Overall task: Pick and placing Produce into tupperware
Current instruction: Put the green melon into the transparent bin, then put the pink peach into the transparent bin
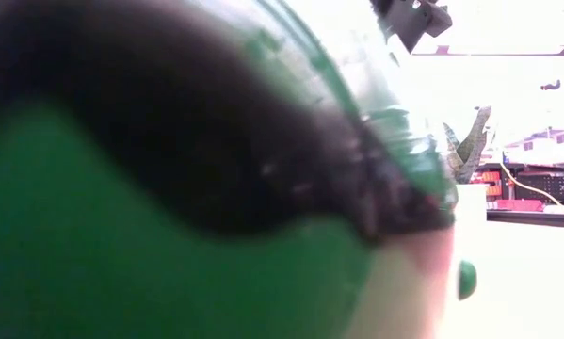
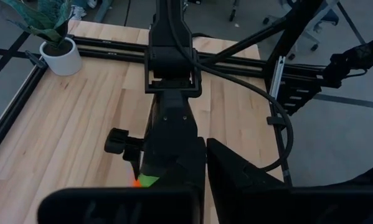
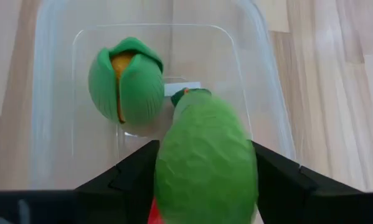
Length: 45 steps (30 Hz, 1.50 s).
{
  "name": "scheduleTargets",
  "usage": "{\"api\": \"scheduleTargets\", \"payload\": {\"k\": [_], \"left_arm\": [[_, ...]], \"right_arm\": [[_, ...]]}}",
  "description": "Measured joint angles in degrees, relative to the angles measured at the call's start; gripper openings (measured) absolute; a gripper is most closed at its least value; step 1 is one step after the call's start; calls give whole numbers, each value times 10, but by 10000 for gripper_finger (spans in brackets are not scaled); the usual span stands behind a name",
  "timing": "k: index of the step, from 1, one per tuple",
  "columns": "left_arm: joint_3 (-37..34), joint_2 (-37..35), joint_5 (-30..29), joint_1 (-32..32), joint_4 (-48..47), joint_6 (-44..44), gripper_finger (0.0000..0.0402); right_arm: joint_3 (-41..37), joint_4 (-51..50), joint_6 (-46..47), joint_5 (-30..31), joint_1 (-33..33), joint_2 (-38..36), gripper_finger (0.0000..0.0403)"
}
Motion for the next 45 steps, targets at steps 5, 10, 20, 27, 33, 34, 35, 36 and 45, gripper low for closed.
{"api": "scheduleTargets", "payload": {"k": [5,10,20,27,33,34,35,36,45], "left_arm": [[0,0,0,0,0,0,7],[0,0,0,0,-7,-12,13],[0,0,-26,20,-83,-123,6],[0,0,-78,85,-200,-235,19],[0,0,-82,168,-273,-305,6],[0,0,-82,184,-279,-309,6],[0,0,-82,201,-282,-313,8],[0,0,-82,219,-284,-315,10],[0,0,-43,391,-285,-291,7]], "right_arm": [[0,0,4,1,0,0,258],[0,-2,5,-2,0,-11,274],[-1,-15,72,-23,3,-122,215],[-1,-40,89,-49,4,-201,76],[-1,-73,90,-58,3,-246,14],[-1,-76,88,-65,2,-253,16],[-1,-78,84,-71,0,-259,16],[-1,-77,77,-77,-2,-266,13],[-1,-96,42,-87,-27,-342,5]]}}
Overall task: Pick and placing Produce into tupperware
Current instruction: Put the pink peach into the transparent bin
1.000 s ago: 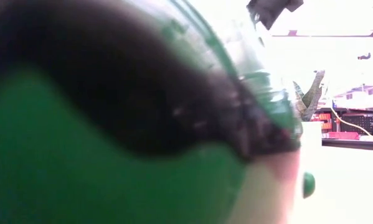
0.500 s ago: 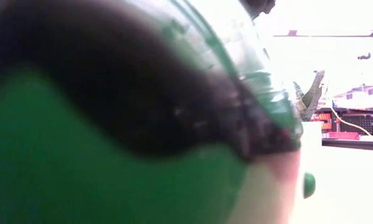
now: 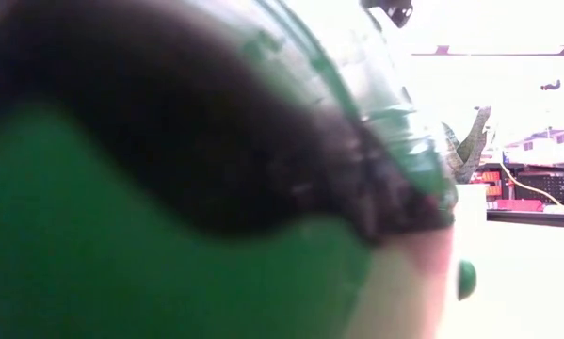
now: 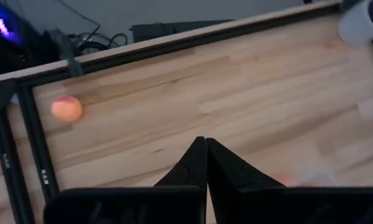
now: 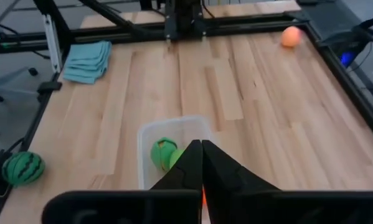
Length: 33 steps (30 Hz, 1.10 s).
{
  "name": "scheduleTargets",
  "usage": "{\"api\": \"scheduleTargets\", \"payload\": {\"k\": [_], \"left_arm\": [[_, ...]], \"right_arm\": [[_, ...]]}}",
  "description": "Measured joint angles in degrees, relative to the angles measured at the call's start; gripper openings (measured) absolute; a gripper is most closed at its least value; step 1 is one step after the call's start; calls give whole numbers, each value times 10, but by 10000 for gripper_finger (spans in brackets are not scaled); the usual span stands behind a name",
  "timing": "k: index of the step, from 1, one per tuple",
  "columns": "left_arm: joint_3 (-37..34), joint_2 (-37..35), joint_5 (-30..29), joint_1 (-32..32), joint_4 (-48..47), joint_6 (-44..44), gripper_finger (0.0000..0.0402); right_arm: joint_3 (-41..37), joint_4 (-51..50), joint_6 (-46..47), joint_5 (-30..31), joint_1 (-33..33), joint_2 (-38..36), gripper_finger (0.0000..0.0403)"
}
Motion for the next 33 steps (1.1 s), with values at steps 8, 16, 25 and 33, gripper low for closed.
{"api": "scheduleTargets", "payload": {"k": [8,16,25,33], "left_arm": [[-83,-7,16,102,-1,20,5],[-243,-10,33,170,33,48,7],[-319,-9,176,280,145,154,9],[-320,-9,184,321,148,187,19]], "right_arm": [[0,-42,-26,-7,-29,-70,3],[0,-52,-32,-7,-74,-114,2],[0,-51,-48,-7,-171,-111,2],[0,-50,-52,-7,-245,-98,1]]}}
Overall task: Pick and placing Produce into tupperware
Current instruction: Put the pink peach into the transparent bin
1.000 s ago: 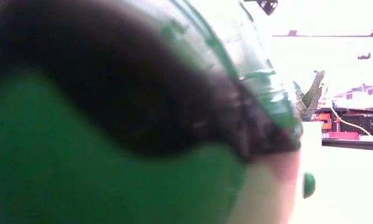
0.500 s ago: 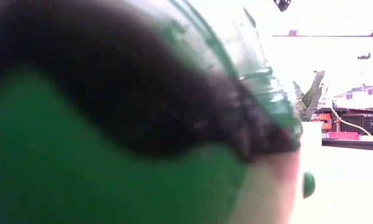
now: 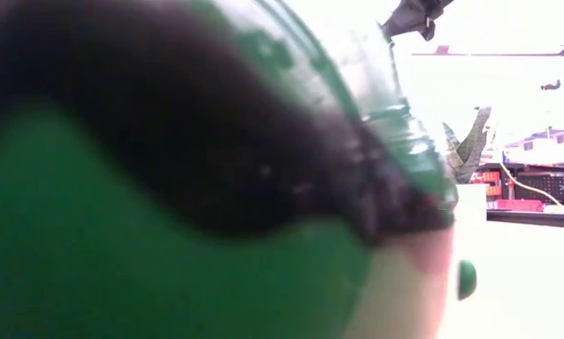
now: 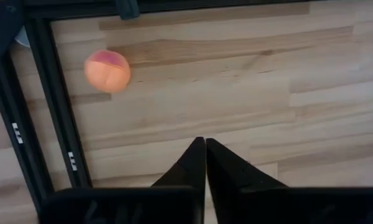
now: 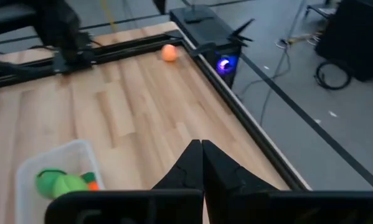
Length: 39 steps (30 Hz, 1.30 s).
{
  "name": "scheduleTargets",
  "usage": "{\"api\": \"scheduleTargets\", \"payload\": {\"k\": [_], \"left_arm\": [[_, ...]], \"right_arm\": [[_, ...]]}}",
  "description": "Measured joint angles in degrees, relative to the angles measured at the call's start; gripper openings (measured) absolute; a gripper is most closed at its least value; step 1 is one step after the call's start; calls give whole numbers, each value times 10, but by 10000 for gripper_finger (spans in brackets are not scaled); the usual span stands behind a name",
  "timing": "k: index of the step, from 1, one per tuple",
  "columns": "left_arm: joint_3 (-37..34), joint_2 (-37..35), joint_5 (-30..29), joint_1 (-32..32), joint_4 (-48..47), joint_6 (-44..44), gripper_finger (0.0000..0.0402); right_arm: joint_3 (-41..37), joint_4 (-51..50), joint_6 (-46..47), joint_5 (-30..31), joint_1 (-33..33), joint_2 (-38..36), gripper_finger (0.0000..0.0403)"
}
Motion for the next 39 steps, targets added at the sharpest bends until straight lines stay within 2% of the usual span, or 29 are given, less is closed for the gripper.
{"api": "scheduleTargets", "payload": {"k": [11,18,20,24,26,32,39], "left_arm": [[0,1,-3,3,6,35,152],[0,1,-53,10,6,-35,220],[-3,1,-56,15,5,-57,228],[-31,2,-56,29,4,-69,232],[-53,2,-56,34,8,-70,231],[-100,2,-56,35,8,-73,219],[-110,2,-56,29,12,-75,218]], "right_arm": [[0,0,9,0,-38,3,0],[0,0,7,-17,-38,3,0],[0,0,-7,-53,-41,3,0],[0,0,-49,-173,-61,5,0],[0,0,-54,-204,-74,10,0],[0,0,-58,-221,-85,12,4],[0,0,-61,-211,-85,12,11]]}}
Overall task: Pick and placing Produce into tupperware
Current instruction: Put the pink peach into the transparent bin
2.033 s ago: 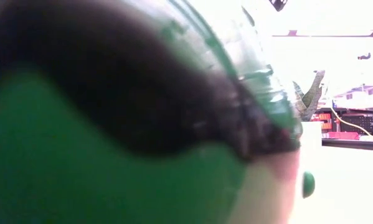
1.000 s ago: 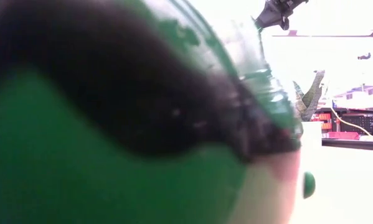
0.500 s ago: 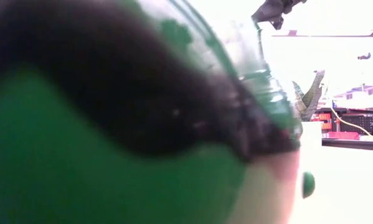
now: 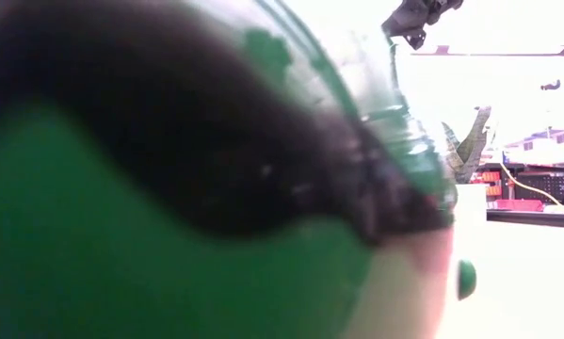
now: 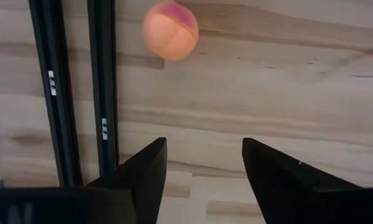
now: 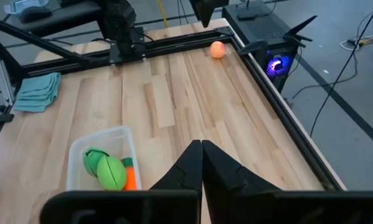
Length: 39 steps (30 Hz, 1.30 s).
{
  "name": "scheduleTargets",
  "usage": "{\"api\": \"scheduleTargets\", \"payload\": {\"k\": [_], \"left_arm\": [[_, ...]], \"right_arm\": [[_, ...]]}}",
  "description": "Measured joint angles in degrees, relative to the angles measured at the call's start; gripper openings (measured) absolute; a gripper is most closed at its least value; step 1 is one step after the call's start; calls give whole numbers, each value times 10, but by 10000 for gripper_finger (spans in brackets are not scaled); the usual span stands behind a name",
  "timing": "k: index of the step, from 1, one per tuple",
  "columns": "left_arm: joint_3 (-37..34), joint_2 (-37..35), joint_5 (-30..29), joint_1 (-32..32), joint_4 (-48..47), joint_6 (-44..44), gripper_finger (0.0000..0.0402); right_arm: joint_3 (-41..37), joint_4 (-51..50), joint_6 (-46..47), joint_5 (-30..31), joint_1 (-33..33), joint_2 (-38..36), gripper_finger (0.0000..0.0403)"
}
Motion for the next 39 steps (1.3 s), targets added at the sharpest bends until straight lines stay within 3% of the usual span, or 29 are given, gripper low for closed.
{"api": "scheduleTargets", "payload": {"k": [12,28,39], "left_arm": [[0,0,0,-8,30,5,206],[0,0,0,-15,29,149,202],[0,0,0,-14,36,155,201]], "right_arm": [[0,0,1,2,0,0,13],[0,0,1,2,0,0,14],[0,0,1,2,0,0,14]]}}
